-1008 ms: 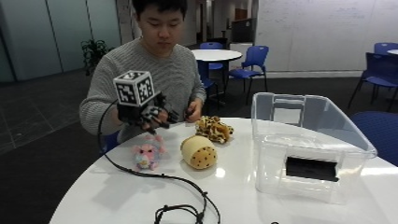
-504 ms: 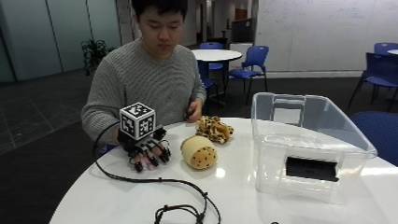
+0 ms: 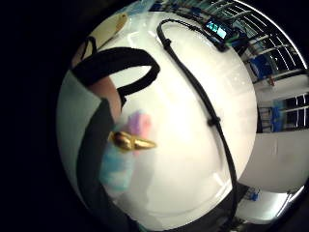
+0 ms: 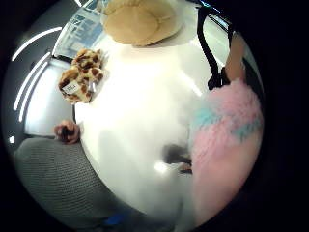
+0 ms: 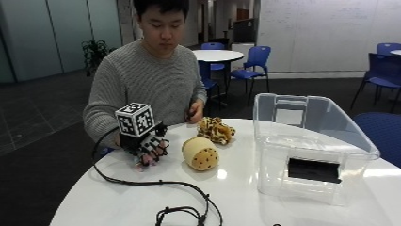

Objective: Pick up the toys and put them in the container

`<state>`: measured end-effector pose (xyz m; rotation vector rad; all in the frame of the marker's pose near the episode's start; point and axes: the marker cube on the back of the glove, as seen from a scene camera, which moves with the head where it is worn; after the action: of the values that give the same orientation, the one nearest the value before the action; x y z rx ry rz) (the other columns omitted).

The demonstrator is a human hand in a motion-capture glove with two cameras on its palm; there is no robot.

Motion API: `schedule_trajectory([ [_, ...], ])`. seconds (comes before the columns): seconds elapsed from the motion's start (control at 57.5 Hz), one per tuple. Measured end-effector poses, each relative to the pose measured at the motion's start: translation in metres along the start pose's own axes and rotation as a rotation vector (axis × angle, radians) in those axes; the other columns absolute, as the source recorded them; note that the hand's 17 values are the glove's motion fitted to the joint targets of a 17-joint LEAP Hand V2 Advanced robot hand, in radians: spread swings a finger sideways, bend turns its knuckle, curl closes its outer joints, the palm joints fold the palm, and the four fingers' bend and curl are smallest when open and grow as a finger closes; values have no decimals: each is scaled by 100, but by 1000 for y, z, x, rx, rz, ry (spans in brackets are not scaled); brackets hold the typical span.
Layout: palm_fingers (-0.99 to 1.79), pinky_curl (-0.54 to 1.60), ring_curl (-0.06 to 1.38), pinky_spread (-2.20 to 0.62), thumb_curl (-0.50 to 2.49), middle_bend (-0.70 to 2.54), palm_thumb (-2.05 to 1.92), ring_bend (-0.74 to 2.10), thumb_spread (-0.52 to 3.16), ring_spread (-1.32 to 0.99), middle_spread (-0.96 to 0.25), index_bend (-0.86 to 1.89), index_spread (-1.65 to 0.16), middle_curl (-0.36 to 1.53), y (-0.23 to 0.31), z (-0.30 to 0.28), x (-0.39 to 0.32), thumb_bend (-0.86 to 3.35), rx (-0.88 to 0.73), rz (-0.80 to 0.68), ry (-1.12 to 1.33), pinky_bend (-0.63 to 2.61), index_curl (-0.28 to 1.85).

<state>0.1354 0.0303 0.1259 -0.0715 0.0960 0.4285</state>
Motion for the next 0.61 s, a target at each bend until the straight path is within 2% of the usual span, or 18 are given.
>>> schedule_trajectory([
  [0.104,88,43,52,-33,67,74,59,77,96,-56,-39,45,-36,60,-18,-44,-5,17,25,-54,-77,82,73],
  [0.278,82,46,56,-34,75,80,60,82,88,-59,-41,49,-34,70,-79,-181,-35,15,238,-213,14,89,84],
  [0.348,80,47,58,-34,79,81,60,84,86,-60,-41,51,-33,73,-108,-218,-51,14,292,-276,46,91,88],
  [0.435,77,48,60,-34,82,82,60,86,83,-60,-41,53,-32,78,-132,-233,-80,13,292,-351,39,94,93],
  [0.539,75,48,62,-34,87,84,59,88,81,-60,-41,55,-32,82,-188,-233,-122,12,224,-420,-122,96,98],
  [0.574,74,49,63,-34,88,84,59,88,81,-60,-40,55,-32,84,-218,-229,-124,12,242,-462,-54,97,99],
  [0.609,73,49,63,-34,89,84,59,88,80,-60,-40,56,-31,85,-252,-222,-117,11,295,-532,140,98,101],
])
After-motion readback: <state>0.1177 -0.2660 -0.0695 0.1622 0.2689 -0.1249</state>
